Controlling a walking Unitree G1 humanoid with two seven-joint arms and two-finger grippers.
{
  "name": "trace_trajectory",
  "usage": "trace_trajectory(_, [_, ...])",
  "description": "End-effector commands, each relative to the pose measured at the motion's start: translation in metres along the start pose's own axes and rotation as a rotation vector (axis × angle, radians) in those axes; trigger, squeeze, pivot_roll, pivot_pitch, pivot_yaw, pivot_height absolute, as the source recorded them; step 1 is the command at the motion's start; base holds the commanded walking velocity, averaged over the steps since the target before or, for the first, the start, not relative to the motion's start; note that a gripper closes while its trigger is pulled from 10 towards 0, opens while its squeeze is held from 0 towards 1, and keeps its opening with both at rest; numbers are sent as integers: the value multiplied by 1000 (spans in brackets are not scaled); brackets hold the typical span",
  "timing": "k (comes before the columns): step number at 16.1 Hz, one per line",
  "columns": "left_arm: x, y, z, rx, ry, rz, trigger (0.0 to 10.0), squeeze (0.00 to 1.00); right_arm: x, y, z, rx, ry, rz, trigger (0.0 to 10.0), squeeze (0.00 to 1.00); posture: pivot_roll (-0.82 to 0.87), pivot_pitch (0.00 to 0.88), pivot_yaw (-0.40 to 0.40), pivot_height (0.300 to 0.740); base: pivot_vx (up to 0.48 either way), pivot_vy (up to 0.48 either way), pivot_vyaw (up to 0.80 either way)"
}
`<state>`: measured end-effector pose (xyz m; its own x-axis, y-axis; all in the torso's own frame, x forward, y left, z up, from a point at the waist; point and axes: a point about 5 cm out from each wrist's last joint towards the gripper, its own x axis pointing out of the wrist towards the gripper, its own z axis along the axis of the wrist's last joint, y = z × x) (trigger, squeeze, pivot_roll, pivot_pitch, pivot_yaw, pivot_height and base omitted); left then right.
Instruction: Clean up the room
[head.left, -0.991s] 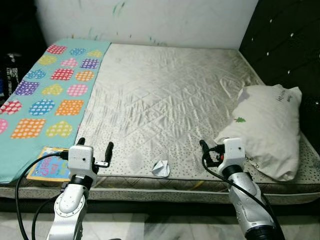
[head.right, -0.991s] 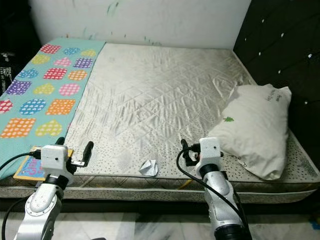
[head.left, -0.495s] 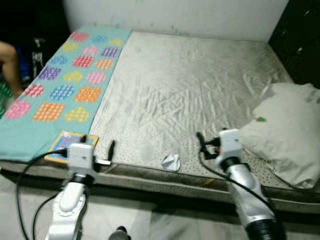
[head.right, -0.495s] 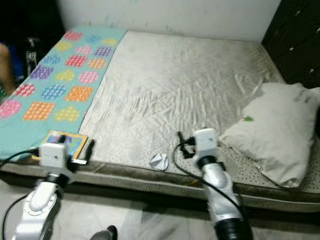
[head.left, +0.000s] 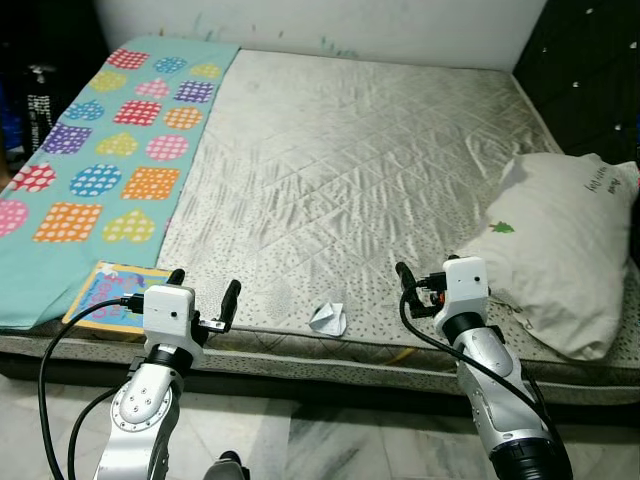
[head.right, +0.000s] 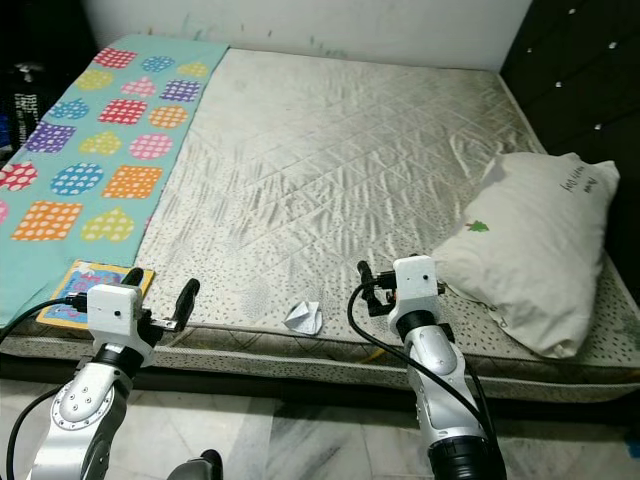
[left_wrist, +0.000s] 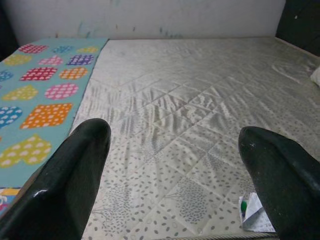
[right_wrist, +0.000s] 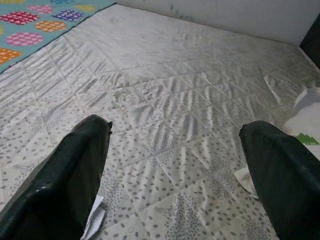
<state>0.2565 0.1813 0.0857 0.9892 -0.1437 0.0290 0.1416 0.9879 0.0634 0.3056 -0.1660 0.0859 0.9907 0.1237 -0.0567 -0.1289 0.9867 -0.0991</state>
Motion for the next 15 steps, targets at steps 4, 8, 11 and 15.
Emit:
trace_trajectory(4, [-2,-2,2,-1,6,-13,10000,0,-2,-3,3,11,-5,-16,10000,0,74,183,-75,740,61,0,0])
trace_trajectory(8, [-2,-3,1,1,10,-24,10000,0,-2,-3,3,15,-2,-21,10000,0,71,185,-72,740,249,0,0])
trace_trajectory(11, [-2,-4,1,6,10,-34,10000,0,-2,-2,2,24,-2,-13,10000,0,76,186,-70,740,296,0,0])
trace_trajectory(15, [-3,-4,1,15,15,-35,10000,0,-2,-1,2,31,1,-14,10000,0,78,190,-67,740,281,0,0])
